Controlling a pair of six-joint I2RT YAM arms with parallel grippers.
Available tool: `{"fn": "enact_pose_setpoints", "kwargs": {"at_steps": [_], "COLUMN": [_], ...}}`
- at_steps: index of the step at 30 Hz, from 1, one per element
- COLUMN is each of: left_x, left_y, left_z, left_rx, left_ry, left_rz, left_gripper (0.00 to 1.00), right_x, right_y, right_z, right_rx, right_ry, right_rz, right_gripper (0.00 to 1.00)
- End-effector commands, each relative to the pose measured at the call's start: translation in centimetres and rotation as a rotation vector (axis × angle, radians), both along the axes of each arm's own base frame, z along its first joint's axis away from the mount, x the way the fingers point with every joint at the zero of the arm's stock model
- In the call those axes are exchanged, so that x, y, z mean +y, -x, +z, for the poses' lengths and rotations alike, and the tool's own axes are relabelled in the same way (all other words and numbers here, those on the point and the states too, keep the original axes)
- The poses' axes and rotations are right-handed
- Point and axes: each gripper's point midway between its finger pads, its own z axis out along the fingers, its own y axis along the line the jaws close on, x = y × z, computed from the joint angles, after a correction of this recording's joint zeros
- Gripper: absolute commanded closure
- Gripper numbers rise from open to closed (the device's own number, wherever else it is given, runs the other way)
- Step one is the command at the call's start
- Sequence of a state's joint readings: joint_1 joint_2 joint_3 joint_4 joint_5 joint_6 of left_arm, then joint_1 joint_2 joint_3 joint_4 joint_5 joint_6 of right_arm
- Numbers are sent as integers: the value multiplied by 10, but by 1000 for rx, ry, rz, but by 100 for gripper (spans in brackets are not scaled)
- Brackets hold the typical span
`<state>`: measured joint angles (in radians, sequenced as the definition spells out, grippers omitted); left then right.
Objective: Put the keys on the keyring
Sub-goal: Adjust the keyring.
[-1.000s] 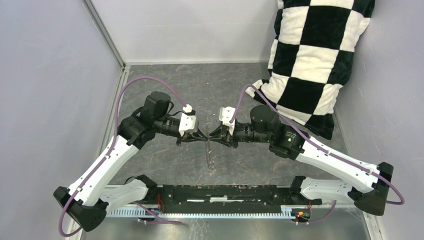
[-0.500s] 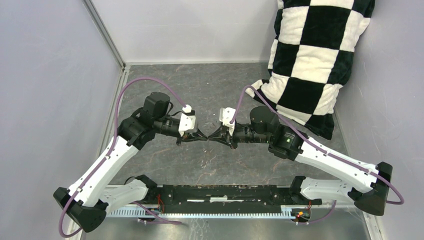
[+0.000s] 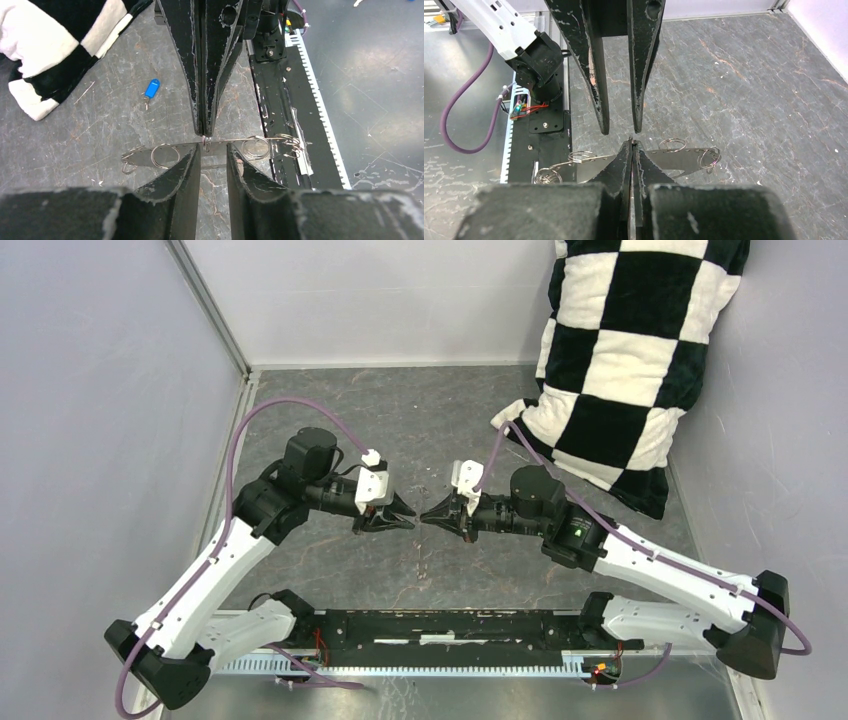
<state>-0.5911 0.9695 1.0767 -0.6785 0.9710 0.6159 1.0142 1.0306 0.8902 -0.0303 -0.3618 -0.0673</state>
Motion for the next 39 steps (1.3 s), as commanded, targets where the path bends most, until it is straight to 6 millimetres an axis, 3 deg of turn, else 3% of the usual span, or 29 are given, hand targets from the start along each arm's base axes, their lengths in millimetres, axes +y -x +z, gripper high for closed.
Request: {"fn": "enact_pose_setpoints", "kwargs": {"at_steps": [1, 10, 16, 23, 36, 39], "left_x": [-1, -4, -6, -8, -7, -8], "left_y": [6, -6, -8, -5, -2, -4], "left_z": [2, -1, 0, -1, -3, -2], "left_rx": [38, 58, 74, 102, 118, 113], "left_ry": [16, 18, 27, 31, 25, 29], "left_rz": [-9, 60, 67, 51, 37, 42], "left_gripper": [66, 52, 49, 71, 63, 78], "right_x": [0, -1, 0, -1, 2, 2], "right_y": [3, 7, 7, 7, 11, 11], "right_z": [37, 39, 39, 41, 44, 44], "right_rx": [-49, -48, -45, -47, -28, -25], "right_ry": [-135, -172, -177, -193, -221, -221], "right_rz": [4, 17, 24, 17, 36, 39], "right_gripper": [99, 99, 99, 99, 99, 99]}}
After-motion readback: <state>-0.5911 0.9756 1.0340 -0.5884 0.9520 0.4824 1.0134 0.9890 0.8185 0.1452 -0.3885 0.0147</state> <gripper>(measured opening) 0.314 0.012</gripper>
